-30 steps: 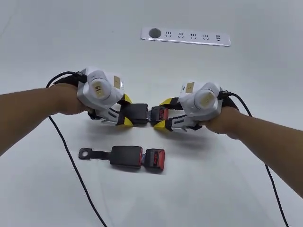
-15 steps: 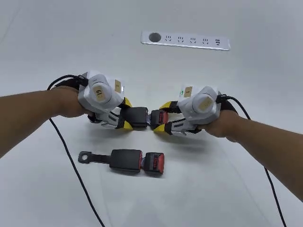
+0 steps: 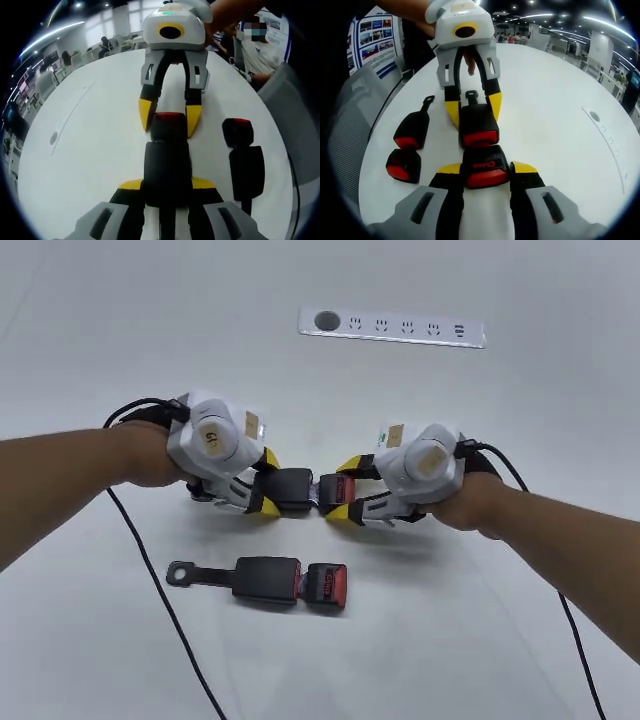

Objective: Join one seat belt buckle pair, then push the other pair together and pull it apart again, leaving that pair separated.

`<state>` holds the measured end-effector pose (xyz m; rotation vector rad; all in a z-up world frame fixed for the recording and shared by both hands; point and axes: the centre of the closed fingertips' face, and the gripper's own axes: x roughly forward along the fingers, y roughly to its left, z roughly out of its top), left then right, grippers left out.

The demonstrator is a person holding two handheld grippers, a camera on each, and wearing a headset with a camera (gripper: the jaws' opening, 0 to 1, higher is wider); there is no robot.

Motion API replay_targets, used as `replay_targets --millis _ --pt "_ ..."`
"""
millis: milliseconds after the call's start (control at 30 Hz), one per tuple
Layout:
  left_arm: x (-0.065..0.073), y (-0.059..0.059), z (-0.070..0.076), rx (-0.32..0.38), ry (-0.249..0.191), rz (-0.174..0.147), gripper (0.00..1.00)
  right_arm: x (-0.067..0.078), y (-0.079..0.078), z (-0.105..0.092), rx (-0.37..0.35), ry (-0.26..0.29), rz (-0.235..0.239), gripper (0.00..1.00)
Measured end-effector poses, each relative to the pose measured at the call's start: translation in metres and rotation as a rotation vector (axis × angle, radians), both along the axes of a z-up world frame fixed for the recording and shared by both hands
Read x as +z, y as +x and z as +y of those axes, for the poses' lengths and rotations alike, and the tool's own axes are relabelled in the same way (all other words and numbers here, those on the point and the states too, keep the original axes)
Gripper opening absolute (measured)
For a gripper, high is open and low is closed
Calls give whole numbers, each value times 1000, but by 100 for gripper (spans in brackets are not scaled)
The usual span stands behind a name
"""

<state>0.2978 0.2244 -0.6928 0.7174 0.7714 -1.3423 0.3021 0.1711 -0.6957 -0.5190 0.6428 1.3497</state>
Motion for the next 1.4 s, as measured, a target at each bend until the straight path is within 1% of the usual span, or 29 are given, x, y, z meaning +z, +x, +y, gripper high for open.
replay_targets --millis 167,567,733,800,867,967,1067,1200,1300,1400 --pt "0 0 1 -12 -11 -3 34 2 -1 0 2 1 -3 35" --pt "0 1 2 -42 -6 -1 34 2 0 -2 9 9 1 35" --pt "2 0 1 -29 -17 4 34 3 -2 -15 8 6 2 35" --pt "2 0 0 -32 -15 4 34 4 -1 -16 -6 15 12 35" --pt "2 0 1 -34 -12 5 34 3 0 -15 -5 10 1 35" --pt "2 0 1 -29 -15 6 34 5 -2 -17 -3 10 6 35" --pt "2 0 1 -27 -17 7 34 4 -2 -20 -5 11 6 35" --pt "2 0 1 -19 -20 11 34 5 -6 -24 -10 9 2 35" --pt "1 0 1 -18 -17 11 34 8 -7 -32 -14 9 5 35" --pt "2 -1 0 -11 -14 15 34 4 -3 -41 -28 7 7 35"
